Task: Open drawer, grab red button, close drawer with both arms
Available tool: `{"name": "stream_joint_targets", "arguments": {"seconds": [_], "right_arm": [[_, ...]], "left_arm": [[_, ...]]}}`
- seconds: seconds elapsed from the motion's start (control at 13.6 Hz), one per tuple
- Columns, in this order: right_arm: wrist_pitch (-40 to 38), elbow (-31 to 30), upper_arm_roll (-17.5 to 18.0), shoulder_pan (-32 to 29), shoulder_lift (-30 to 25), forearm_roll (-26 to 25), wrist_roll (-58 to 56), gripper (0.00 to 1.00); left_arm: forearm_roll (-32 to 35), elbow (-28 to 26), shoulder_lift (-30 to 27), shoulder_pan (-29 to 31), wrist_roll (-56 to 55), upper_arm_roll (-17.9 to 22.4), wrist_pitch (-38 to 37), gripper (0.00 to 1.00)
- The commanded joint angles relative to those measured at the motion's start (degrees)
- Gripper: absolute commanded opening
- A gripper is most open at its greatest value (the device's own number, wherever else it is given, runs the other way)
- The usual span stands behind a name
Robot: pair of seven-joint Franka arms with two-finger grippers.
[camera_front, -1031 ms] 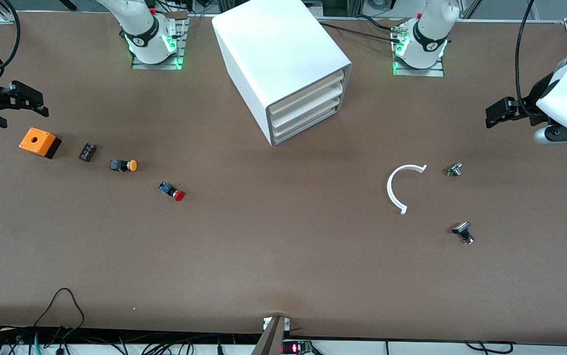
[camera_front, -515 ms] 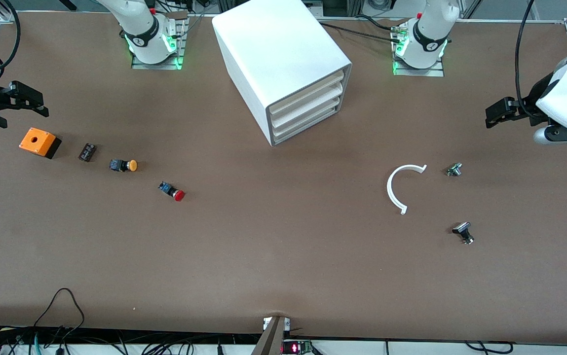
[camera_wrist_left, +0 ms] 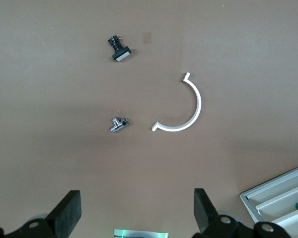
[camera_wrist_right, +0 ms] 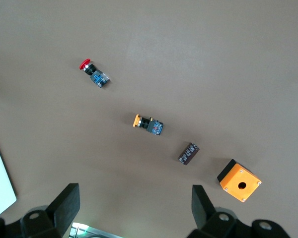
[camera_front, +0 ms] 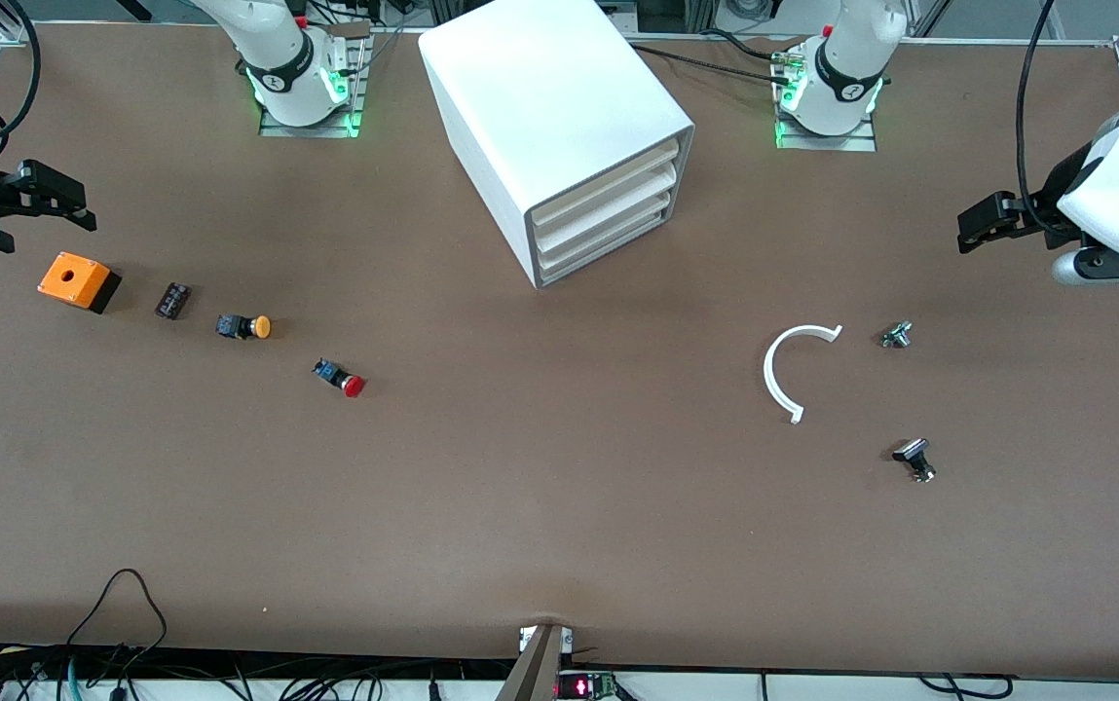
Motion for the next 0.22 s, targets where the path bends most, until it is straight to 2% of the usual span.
{"name": "stream_joint_targets", "arguments": {"seconds": [0.0, 0.15], "right_arm": [[-0.8, 1.0, -0.1, 0.1, 0.2, -0.4, -0.6, 1.0], [-0.8, 1.0, -0.1, 0.1, 0.2, -0.4, -0.6, 1.0]], "left_arm": [[-0.7, 0.8, 0.3, 0.4, 1.5, -0.3, 0.0, 1.0], [-0.7, 0.8, 0.4, 0.5, 1.5, -0.3, 0.1, 1.0]]}}
